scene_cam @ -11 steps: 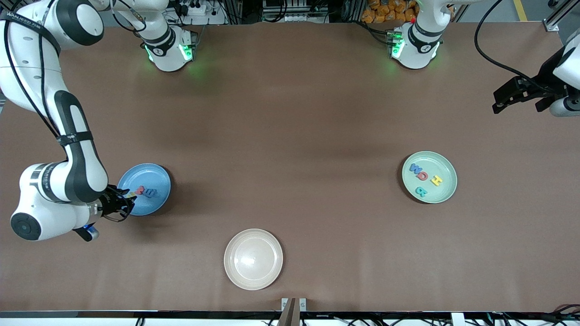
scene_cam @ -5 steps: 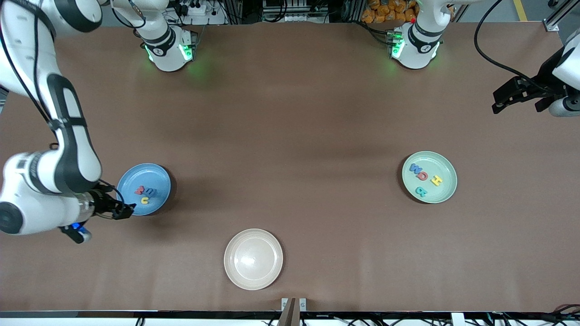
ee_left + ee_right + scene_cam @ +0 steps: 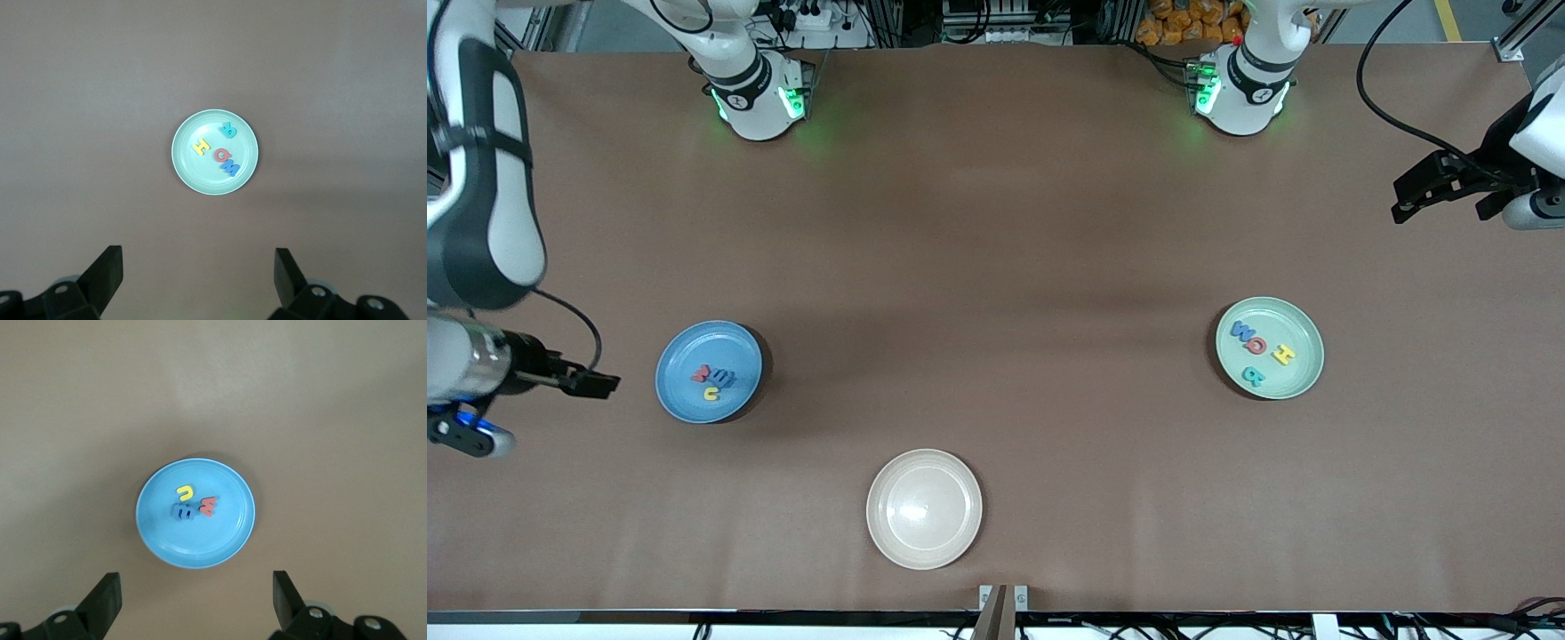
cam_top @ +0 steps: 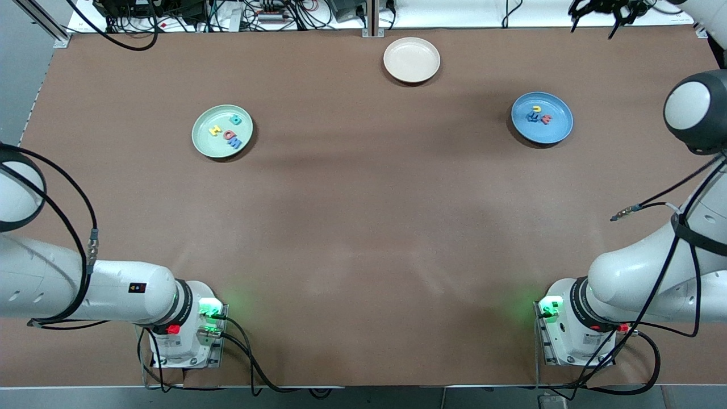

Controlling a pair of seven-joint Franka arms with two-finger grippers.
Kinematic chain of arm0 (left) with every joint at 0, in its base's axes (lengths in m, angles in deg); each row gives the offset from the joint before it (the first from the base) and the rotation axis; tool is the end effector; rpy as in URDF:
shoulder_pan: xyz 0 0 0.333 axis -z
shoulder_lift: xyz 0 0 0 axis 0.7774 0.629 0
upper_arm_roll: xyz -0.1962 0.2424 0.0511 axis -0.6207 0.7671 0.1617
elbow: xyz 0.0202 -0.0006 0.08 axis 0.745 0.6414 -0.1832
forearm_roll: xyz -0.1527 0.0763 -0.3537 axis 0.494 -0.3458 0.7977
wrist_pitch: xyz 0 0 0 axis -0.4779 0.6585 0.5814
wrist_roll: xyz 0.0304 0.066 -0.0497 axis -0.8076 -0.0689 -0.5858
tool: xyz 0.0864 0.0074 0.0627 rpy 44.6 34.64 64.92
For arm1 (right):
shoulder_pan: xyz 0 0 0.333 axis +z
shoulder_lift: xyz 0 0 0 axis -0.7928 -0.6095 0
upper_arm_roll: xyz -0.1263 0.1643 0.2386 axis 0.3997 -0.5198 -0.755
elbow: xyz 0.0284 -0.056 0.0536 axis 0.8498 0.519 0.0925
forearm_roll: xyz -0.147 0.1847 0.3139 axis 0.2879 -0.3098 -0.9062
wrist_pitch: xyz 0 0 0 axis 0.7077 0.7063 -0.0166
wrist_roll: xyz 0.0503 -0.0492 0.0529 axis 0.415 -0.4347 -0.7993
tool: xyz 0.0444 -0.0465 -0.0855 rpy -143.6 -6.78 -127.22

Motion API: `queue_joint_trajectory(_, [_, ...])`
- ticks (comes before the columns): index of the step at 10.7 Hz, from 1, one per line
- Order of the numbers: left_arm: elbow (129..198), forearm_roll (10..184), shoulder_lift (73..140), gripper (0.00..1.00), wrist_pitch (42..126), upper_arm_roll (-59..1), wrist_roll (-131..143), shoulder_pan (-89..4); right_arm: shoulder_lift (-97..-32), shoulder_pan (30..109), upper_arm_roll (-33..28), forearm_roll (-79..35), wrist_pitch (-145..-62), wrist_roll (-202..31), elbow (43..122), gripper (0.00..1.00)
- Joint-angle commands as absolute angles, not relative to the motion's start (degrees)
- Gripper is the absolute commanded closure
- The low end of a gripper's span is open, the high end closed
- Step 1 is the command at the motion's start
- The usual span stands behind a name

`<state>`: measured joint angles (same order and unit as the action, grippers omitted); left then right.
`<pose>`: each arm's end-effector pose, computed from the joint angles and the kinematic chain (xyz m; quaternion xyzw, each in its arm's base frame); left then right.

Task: Sort upper and lower case letters into plates
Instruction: 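Release the yellow c on the blue plate and raise the right gripper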

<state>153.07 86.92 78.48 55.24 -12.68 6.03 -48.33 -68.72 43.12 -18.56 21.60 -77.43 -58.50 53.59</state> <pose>0.5373 -0.0430 0.6475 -0.9998 -0.0153 -0.0068 0.0068 0.6826 -0.0267 0.4911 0.9807 -0.1826 -0.0634 0.0287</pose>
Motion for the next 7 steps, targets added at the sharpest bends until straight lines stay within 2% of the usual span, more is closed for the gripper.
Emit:
queue_joint_trajectory(1, [152.92, 87.52, 78.14, 0.00, 55.02, -12.72, 6.04, -48.47, -60.16, 46.63, -15.77, 19.38, -77.02, -58.72, 57.18, 0.00])
queue_joint_trajectory(6, [152.83, 87.35, 78.58, 0.00, 55.02, -12.72, 6.13, -48.38, -48.12, 48.66, -15.15, 15.85, -75.54, -63.96, 65.33, 0.00])
queue_joint_trajectory(7, [152.83, 87.35, 78.58, 0.00, 55.02, -12.72, 6.13, -48.38, -46.36, 48.93, -13.32, 16.03, -75.26, -67.91, 67.01, 0.00])
